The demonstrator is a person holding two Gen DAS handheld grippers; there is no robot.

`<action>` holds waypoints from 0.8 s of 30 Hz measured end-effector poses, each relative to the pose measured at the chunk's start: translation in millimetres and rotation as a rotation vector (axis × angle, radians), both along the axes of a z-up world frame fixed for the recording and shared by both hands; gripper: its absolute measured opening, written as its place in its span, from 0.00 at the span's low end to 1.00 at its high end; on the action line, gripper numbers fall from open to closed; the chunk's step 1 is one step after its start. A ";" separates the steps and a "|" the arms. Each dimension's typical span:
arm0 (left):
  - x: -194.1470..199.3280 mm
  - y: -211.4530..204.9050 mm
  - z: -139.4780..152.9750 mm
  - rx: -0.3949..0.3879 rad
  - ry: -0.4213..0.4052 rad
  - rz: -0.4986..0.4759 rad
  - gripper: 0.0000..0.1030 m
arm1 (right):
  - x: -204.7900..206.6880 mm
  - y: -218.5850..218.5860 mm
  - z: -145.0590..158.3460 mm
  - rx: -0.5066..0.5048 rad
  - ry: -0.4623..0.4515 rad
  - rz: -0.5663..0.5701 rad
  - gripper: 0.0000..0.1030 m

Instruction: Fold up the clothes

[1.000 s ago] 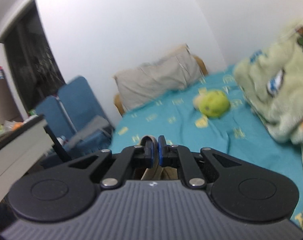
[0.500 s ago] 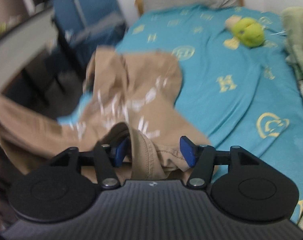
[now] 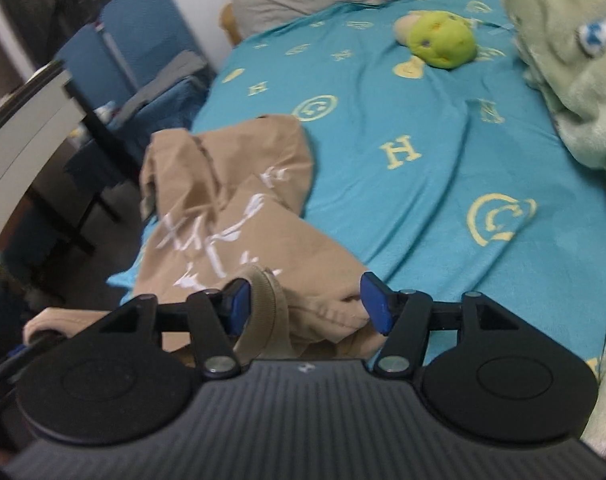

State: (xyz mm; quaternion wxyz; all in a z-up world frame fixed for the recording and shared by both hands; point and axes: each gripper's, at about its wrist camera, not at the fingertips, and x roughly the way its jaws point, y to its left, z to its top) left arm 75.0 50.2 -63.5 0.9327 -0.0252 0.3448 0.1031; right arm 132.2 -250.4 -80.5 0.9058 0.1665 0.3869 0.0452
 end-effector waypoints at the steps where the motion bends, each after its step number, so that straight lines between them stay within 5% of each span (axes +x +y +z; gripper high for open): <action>1: 3.1 -0.3 -5.7 0.000 0.046 -0.004 0.90 | 0.2 4.9 -0.5 -0.028 -0.001 0.013 0.59; 7: 14.6 -6.0 -35.4 0.035 0.244 -0.045 0.90 | 11.3 34.6 -21.9 -0.167 0.075 0.127 0.57; 10: 11.6 0.5 -34.4 0.039 0.223 0.010 0.89 | 16.0 40.7 -41.3 -0.250 0.144 0.134 0.57; 13: 3.1 10.7 -22.0 0.052 0.113 0.116 0.87 | 14.5 25.0 -43.4 -0.271 0.142 -0.019 0.57; 18: -22.6 2.8 15.1 0.093 -0.188 0.139 0.94 | -15.5 -11.0 3.1 -0.152 -0.151 -0.347 0.61; 21: -31.8 -9.3 46.2 0.135 -0.333 0.123 0.94 | -24.5 -18.1 44.5 -0.084 -0.259 -0.419 0.62; 24: -38.5 -7.6 95.3 0.068 -0.441 0.131 0.94 | -30.6 -18.2 103.2 -0.058 -0.390 -0.429 0.62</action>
